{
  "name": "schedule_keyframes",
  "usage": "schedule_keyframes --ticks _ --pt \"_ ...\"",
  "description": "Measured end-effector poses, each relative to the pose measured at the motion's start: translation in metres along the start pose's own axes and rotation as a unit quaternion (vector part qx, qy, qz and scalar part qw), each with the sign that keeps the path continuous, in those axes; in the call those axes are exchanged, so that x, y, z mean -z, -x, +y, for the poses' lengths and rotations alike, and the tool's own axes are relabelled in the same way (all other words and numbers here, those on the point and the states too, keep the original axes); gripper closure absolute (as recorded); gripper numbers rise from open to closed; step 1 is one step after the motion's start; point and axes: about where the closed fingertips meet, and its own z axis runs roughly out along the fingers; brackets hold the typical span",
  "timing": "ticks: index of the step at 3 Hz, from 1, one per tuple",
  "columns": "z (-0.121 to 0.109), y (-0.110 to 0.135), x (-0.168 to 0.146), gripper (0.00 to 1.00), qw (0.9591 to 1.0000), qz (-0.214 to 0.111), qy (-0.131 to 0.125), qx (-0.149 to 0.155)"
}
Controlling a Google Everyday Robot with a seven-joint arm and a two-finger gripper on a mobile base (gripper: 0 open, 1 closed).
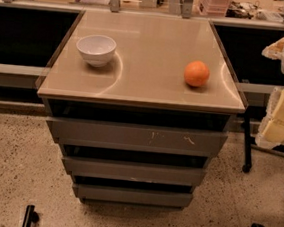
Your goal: Open bottom drawer
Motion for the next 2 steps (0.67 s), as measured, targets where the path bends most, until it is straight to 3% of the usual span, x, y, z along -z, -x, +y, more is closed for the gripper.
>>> schedule_keyframes --ticks 1,2 --pt "0.0 0.0 0.0 0.0 1.0 0.0 0.0 0.0" --pt "0.0038 -0.0065 -0.0086 0.0 0.9997 -0.009 -0.015 -0.018"
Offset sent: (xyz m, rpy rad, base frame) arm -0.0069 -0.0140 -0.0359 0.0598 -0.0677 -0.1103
